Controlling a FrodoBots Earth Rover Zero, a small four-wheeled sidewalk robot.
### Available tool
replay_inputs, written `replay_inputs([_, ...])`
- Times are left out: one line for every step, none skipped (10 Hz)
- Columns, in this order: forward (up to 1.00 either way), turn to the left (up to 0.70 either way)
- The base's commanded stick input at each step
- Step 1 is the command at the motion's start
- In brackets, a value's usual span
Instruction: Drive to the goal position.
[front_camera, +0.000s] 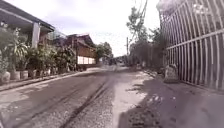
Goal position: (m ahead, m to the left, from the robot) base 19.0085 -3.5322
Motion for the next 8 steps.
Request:
replay_inputs([0.7, -0.31])
replay_inputs([0.7, -0.31])
replay_inputs([0.7, -0.27])
replay_inputs([0.7, -0.09])
replay_inputs([0.7, 0.0])
replay_inputs([0.7, 0.0])
replay_inputs([0.7, 0.0])
replay_inputs([0.7, 0.0])
